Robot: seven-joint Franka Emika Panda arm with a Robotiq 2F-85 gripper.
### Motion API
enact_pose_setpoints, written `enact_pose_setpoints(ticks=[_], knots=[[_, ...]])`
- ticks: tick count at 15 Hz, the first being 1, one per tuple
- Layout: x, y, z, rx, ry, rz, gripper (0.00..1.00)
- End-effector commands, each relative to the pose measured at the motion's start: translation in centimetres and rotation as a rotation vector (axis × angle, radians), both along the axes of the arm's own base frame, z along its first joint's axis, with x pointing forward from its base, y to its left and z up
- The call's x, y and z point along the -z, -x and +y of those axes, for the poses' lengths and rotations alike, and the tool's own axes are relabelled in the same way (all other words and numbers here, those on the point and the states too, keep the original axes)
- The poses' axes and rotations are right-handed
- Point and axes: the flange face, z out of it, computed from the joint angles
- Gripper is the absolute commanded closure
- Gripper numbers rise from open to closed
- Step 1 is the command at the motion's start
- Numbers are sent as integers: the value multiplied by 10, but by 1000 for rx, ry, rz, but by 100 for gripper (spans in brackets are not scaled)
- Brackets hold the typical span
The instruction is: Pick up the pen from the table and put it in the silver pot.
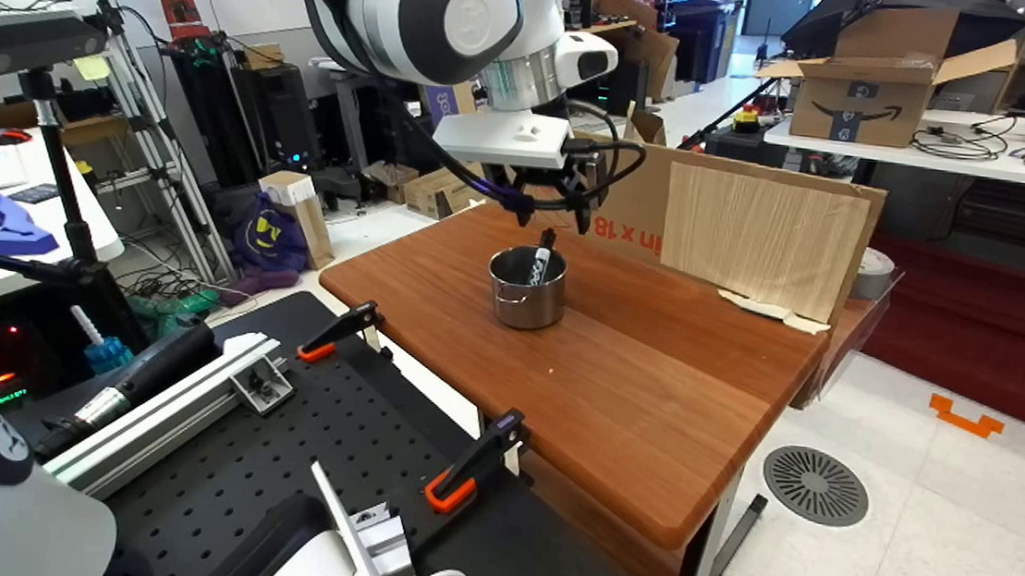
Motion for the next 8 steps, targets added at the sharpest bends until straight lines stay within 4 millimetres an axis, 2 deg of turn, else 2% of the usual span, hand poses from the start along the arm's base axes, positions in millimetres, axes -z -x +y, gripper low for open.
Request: enact_pose_setpoints(ticks=[1, 8], knots=[[-11, 0, 0, -18, -32, -1, 0], [-5, -2, 2, -5, -24, -7, 0]])
